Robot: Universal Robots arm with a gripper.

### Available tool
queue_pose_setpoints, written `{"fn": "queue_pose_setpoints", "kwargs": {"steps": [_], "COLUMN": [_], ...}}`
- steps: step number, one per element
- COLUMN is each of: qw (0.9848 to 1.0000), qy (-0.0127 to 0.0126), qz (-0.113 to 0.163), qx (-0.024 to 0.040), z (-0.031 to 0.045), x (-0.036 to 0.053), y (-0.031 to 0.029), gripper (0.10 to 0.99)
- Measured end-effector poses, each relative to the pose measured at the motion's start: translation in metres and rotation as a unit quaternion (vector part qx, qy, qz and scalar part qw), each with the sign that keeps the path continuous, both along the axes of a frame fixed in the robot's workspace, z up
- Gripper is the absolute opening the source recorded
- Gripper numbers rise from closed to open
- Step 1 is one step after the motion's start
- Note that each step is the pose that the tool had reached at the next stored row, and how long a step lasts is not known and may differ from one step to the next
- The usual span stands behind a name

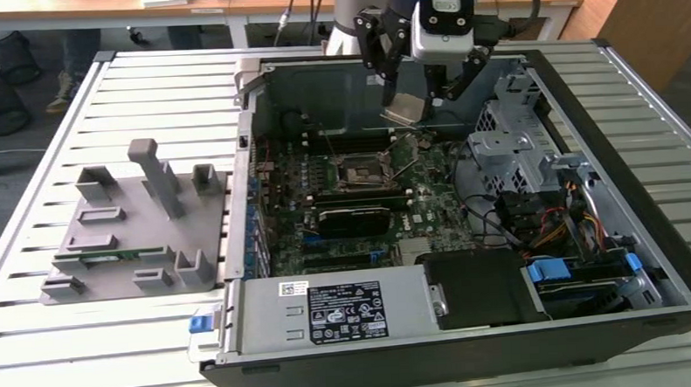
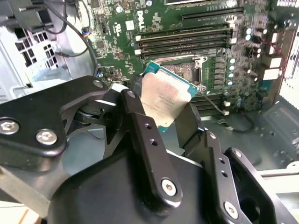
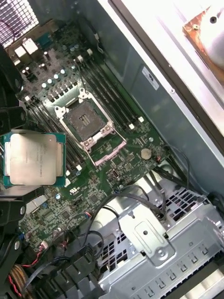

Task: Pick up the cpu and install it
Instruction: 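Place the cpu into insertion slot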

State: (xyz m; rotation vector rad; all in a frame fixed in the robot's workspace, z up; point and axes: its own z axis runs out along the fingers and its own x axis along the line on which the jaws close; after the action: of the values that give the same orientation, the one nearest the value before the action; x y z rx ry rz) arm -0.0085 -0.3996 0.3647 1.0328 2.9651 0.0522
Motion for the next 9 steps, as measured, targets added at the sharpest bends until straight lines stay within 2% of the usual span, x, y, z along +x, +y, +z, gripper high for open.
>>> {"fn": "queue_pose_setpoints", "kwargs": {"steps": [5,9], "qw": [0.9995,0.9983], "qy": [0.0,0.0], "qz": [-0.032,-0.059], "qx": [0.0,0.0], "z": [-0.0005,-0.0009], "x": [0.0,0.0], "y": [0.0003,0.0006], "gripper": [0.529,0.529]}}
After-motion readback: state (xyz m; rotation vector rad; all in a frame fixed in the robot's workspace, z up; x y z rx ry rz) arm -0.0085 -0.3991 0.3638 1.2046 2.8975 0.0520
